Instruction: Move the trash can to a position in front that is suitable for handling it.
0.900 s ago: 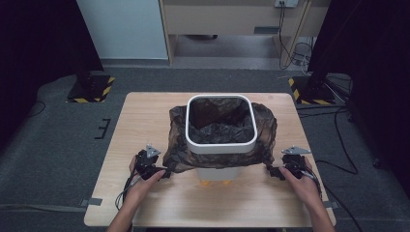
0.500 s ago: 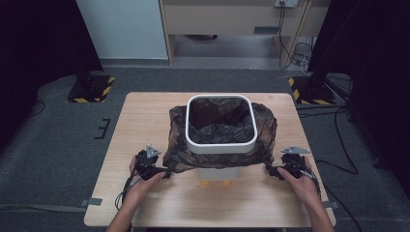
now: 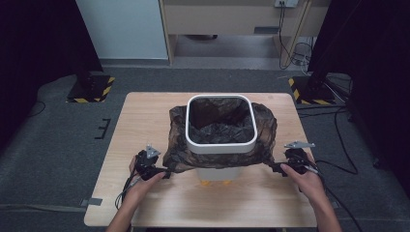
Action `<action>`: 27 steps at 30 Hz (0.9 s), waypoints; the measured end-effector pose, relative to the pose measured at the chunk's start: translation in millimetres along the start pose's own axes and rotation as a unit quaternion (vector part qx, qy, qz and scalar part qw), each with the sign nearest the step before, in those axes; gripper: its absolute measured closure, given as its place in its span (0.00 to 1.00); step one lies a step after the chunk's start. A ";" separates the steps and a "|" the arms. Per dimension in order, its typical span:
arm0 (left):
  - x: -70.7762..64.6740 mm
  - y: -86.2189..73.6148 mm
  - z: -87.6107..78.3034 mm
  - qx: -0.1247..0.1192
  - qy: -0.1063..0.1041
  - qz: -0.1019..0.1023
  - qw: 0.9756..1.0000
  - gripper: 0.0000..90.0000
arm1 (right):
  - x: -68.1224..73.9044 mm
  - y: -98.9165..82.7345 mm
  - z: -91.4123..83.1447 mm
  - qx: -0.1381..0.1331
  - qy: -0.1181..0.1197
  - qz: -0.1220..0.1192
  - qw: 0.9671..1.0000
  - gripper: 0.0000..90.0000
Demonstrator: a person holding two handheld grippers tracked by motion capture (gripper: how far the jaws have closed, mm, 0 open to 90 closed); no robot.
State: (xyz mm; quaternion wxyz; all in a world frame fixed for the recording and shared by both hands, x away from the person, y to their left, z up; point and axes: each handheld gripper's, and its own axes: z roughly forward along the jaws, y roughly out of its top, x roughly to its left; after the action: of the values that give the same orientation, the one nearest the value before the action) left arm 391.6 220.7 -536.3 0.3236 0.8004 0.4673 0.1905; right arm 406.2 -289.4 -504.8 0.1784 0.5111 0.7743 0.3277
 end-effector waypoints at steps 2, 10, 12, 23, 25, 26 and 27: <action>0.0 0.0 -0.1 0.000 0.000 0.000 1.000 0.00 | -0.3 1.7 -1.8 -0.002 0.003 0.000 1.000 0.06; 0.1 -0.3 -0.4 0.001 -0.001 0.001 1.000 0.00 | -0.5 16.8 -14.2 -0.007 -0.001 -0.010 1.000 0.07; 0.2 -0.3 -0.4 0.000 -0.001 0.002 1.000 0.00 | -1.1 21.0 -17.7 -0.007 -0.004 -0.008 1.000 0.07; 0.0 -0.8 -0.7 -0.001 -0.003 0.001 1.000 0.00 | -3.4 31.9 -31.9 -0.004 -0.012 -0.021 1.000 0.07; -0.1 -0.8 -0.7 -0.001 -0.003 0.001 1.000 0.00 | -5.0 33.9 -35.1 -0.006 -0.014 -0.020 1.000 0.08; 0.0 -0.8 -0.7 -0.001 -0.003 0.001 1.000 0.00 | -7.1 36.0 -38.6 -0.007 -0.014 -0.020 1.000 0.08; 0.0 -0.9 -0.8 -0.001 -0.004 0.002 1.000 0.00 | -7.9 37.0 -40.3 -0.009 -0.013 -0.019 1.000 0.08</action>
State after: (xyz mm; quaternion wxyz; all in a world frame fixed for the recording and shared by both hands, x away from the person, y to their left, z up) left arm 390.6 221.2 -536.4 0.3259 0.8014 0.4647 0.1886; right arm 409.8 -299.9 -450.7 0.1991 0.4988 0.7788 0.3241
